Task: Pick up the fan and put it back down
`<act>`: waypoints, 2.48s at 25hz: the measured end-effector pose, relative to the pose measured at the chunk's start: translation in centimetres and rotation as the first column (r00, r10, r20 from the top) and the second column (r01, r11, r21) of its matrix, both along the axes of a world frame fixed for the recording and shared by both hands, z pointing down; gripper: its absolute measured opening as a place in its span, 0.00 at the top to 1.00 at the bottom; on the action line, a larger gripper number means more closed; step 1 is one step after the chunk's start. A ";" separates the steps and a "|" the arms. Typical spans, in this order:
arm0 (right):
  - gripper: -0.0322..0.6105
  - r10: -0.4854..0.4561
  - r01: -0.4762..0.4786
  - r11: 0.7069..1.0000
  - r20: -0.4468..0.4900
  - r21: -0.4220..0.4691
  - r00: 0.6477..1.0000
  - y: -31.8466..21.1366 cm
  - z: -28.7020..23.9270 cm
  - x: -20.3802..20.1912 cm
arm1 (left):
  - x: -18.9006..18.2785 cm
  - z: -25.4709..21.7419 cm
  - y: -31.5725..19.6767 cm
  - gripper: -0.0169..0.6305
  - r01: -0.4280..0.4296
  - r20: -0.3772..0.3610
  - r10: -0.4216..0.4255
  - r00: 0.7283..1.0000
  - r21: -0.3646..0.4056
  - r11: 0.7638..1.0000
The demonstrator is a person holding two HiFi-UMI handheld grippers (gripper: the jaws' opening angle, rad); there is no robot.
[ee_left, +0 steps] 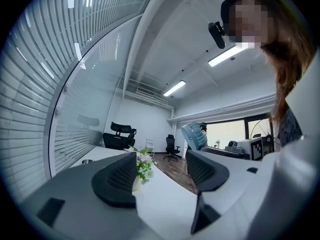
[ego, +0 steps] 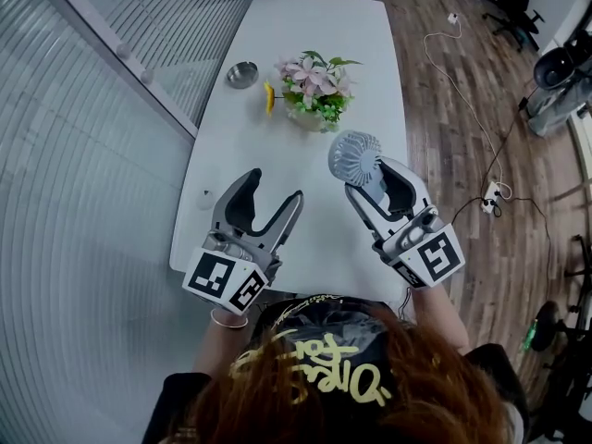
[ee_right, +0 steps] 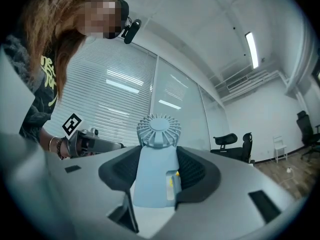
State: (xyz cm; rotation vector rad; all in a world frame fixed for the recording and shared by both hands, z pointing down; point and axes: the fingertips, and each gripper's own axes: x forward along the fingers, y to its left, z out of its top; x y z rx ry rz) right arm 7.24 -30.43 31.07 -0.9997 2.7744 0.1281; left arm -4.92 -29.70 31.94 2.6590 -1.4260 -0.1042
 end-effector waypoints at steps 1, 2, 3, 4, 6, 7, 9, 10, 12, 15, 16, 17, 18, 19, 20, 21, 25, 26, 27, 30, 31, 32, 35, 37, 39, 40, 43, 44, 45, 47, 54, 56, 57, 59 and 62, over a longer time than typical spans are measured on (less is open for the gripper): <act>0.61 0.001 -0.001 1.000 0.001 0.000 1.000 0.0 0.0 0.0 | 0.0 0.0 0.0 0.50 0.000 0.000 0.000 1.000 0.001 1.000; 0.61 0.003 -0.003 1.000 0.002 0.000 1.000 0.0 0.0 0.1 | 0.1 -0.1 0.0 0.50 0.000 -0.001 0.000 1.000 0.002 1.000; 0.61 0.003 -0.003 1.000 0.002 0.001 1.000 0.0 -0.1 0.1 | 0.1 -0.1 0.0 0.50 0.000 0.000 0.000 1.000 0.003 1.000; 0.61 0.003 -0.003 1.000 0.002 0.001 1.000 0.0 -0.1 0.1 | 0.1 0.0 0.1 0.50 0.000 0.002 0.000 1.000 0.004 1.000; 0.61 0.001 -0.001 1.000 0.001 0.003 1.000 0.0 -0.1 0.0 | 0.1 0.1 0.0 0.50 0.002 0.009 -0.002 1.000 0.003 1.000; 0.61 0.001 -0.001 1.000 0.000 0.007 1.000 -0.1 -0.1 0.0 | 0.1 0.2 0.0 0.50 0.004 0.012 -0.004 1.000 0.002 1.000; 0.61 0.003 -0.002 1.000 -0.002 0.019 1.000 -0.3 -0.1 0.0 | 0.0 0.3 -0.1 0.51 0.004 0.014 -0.004 1.000 0.000 1.000; 0.61 0.003 -0.003 1.000 -0.001 0.015 1.000 -0.4 -0.1 -0.1 | 0.0 0.4 -0.1 0.51 0.004 0.015 -0.004 1.000 -0.001 1.000; 0.61 0.001 -0.001 1.000 0.003 0.002 1.000 -0.6 -0.1 -0.3 | -0.2 0.5 -0.2 0.51 0.005 0.017 -0.005 1.000 -0.002 1.000; 0.61 -0.006 0.005 1.000 0.003 0.002 1.000 -0.6 -0.1 -0.4 | -0.3 0.7 -0.1 0.51 0.011 0.018 -0.011 1.000 -0.005 1.000; 0.61 -0.007 0.007 1.000 0.001 0.001 1.000 -0.6 -0.1 -0.5 | -0.3 0.7 -0.1 0.51 0.014 0.019 -0.014 1.000 -0.006 1.000; 0.61 -0.009 0.009 1.000 0.001 0.001 1.000 -0.7 -0.1 -0.6 | -0.4 0.7 -0.1 0.51 0.016 0.020 -0.016 1.000 -0.005 1.000; 0.61 -0.011 0.011 1.000 0.000 0.001 1.000 -0.8 -0.2 -0.7 | -0.6 0.7 -0.2 0.51 0.018 0.020 -0.018 1.000 -0.005 1.000; 0.61 -0.013 0.013 1.000 -0.001 0.002 1.000 -0.8 -0.2 -0.9 | -0.7 0.6 -0.2 0.51 0.019 0.019 -0.019 1.000 -0.006 1.000; 0.61 -0.015 0.015 1.000 -0.003 0.003 1.000 -0.9 -0.3 -1.1 | -0.9 0.4 -0.1 0.51 0.020 0.015 -0.020 1.000 -0.007 1.000; 0.61 -0.018 0.018 1.000 -0.007 0.006 1.000 -1.0 -0.4 -1.3 | -1.0 0.3 -0.1 0.51 0.022 0.007 -0.022 1.000 -0.009 1.000; 0.61 -0.043 0.043 0.999 -0.028 0.005 0.999 -1.5 -0.2 -2.3 | -2.0 0.6 -0.4 0.51 0.043 -0.009 -0.043 0.999 -0.011 0.999; 0.61 -0.051 0.051 0.999 -0.032 0.006 0.998 -1.6 -0.1 -2.7 | -2.3 0.8 -0.4 0.51 0.052 0.002 -0.052 0.999 -0.009 0.999; 0.61 -0.060 0.061 0.998 -0.036 0.010 0.998 -1.7 -0.1 -3.2 | -2.6 1.1 -0.4 0.51 0.062 0.017 -0.062 0.998 -0.008 0.998; 0.61 -0.101 0.102 0.995 -0.049 0.015 0.994 -2.0 0.3 -4.9 | -3.9 2.0 0.2 0.51 0.100 0.048 -0.100 0.994 -0.013 0.995; 0.61 -0.119 0.119 0.993 -0.052 0.013 0.992 -2.0 0.4 -5.6 | -4.5 2.1 0.5 0.51 0.116 0.049 -0.115 0.992 -0.016 0.993; 0.61 -0.137 0.138 0.990 -0.053 0.010 0.989 -2.0 0.5 -6.4 | -5.2 2.2 0.8 0.51 0.134 0.048 -0.133 0.990 -0.018 0.991; 0.61 -0.194 0.194 0.981 -0.054 0.003 0.980 -1.9 0.8 -8.8 | -7.5 2.3 1.7 0.52 0.199 0.054 -0.197 0.979 -0.019 0.980; 0.61 -0.231 0.231 0.973 -0.058 -0.001 0.971 -1.6 0.8 -10.4 | -9.0 2.3 2.6 0.52 0.242 0.066 -0.240 0.969 -0.018 0.970; 0.61 -0.268 0.268 0.963 -0.063 -0.005 0.961 -1.1 0.9 -11.9 | -10.4 2.3 3.6 0.52 0.282 0.068 -0.280 0.958 -0.023 0.959; 0.61 -0.284 0.284 0.959 -0.064 -0.007 0.957 -0.9 0.9 -12.7 | -11.0 2.4 4.0 0.52 0.300 0.067 -0.298 0.952 -0.026 0.954; 0.61 -0.319 0.319 0.948 -0.067 -0.011 0.945 -0.5 1.1 -14.5 | -12.7 2.8 5.1 0.52 0.342 0.066 -0.339 0.938 -0.035 0.939; 0.61 -0.328 0.328 0.945 -0.070 -0.009 0.942 -0.4 1.1 -15.0 | -13.1 2.8 5.4 0.52 0.353 0.067 -0.350 0.934 -0.037 0.935; 0.61 -0.337 0.337 0.941 -0.078 -0.007 0.938 -0.3 1.1 -15.4 | -13.5 2.7 5.6 0.52 0.363 0.069 -0.360 0.930 -0.039 0.931; 0.61 -0.355 0.355 0.935 -0.108 -0.020 0.928 0.0 1.4 -16.3 | -14.0 2.7 6.1 0.52 0.381 0.072 -0.378 0.923 -0.045 0.923; 0.61 -0.389 0.367 0.921 -0.300 -0.130 0.871 0.6 7.3 -18.6 | -14.9 3.6 6.9 0.53 0.412 0.061 -0.409 0.911 -0.066 0.909; 0.61 -0.390 0.352 0.921 -0.339 -0.169 0.856 0.4 9.4 -18.7 | -15.0 3.8 7.0 0.53 0.415 0.057 -0.412 0.909 -0.072 0.907; 0.61 -0.393 0.347 0.919 -0.350 -0.189 0.850 0.3 10.4 -18.8 | -15.0 4.0 7.1 0.53 0.416 0.056 -0.413 0.909 -0.075 0.906; 0.61 -0.403 0.341 0.913 -0.369 -0.224 0.837 0.1 12.0 -18.9 | -15.1 4.4 7.1 0.53 0.417 0.055 -0.413 0.909 -0.084 0.905; 0.61 -0.416 0.328 0.906 -0.408 -0.268 0.813 0.1 14.0 -19.1 | -15.0 4.9 7.1 0.53 0.416 0.052 -0.413 0.909 -0.095 0.904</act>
